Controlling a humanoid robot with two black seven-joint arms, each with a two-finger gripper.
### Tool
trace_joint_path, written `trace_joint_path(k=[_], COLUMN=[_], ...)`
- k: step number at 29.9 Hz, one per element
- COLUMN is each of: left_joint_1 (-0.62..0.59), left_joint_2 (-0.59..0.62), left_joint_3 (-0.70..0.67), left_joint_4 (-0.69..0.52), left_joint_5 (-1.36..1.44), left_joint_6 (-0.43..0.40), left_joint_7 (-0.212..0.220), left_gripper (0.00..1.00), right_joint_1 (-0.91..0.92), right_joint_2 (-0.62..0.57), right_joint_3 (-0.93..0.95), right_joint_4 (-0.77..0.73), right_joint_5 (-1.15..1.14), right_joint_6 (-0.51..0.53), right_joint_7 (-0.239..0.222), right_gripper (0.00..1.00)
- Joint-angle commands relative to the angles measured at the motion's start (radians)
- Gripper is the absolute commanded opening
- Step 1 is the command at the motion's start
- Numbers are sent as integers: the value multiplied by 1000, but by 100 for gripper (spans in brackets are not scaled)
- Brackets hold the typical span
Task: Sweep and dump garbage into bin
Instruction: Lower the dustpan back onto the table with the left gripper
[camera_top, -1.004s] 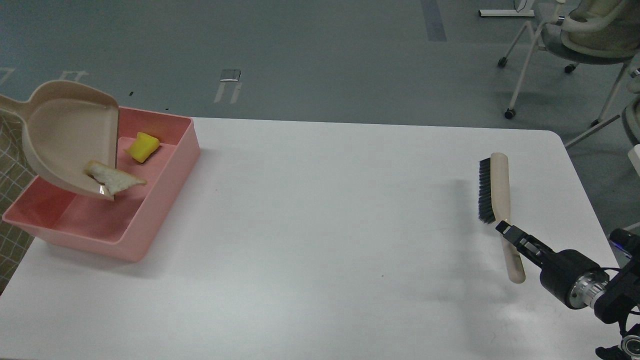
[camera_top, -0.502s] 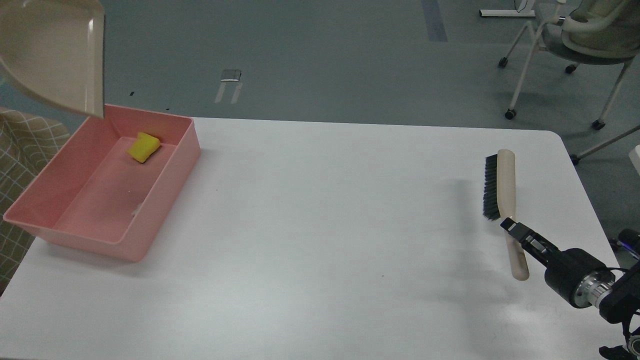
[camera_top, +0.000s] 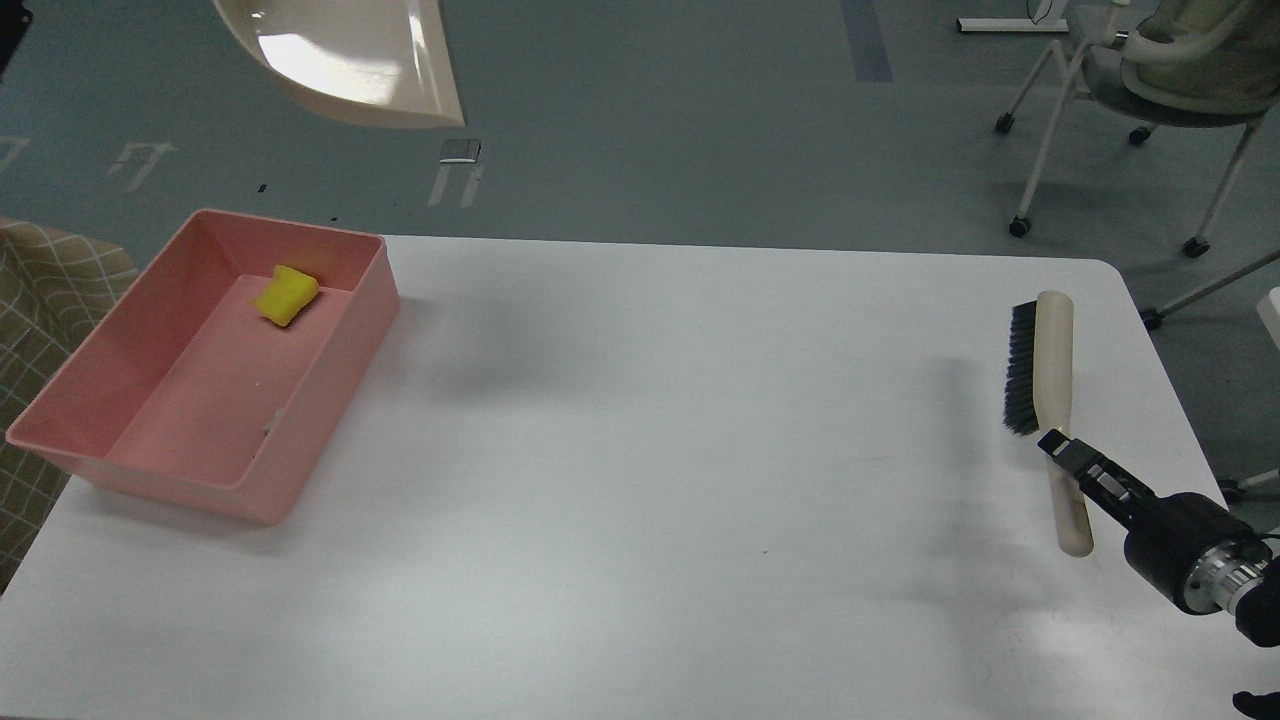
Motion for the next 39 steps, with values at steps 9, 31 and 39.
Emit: trace_joint_path(k=[9, 31, 39], left_joint_1=[-8, 32, 64], left_joint_2=[-360, -429, -373], left_joint_3=[318, 567, 556], left_joint_4=[5, 8, -2], left_joint_5=[2, -10, -12], left_joint_6=[53, 227, 225], left_joint_7=[11, 5, 2], left_gripper=[0, 0, 0], right_joint_1=[19, 73, 39], right_joint_2=[-138, -211, -210], right_joint_3=[-26, -198, -221], right_joint_4=[1, -6, -3], right_joint_5=[-5, -22, -24], right_joint_6=[5, 10, 10], right_joint_7=[-6, -12, -8], right_gripper=[5, 6, 6])
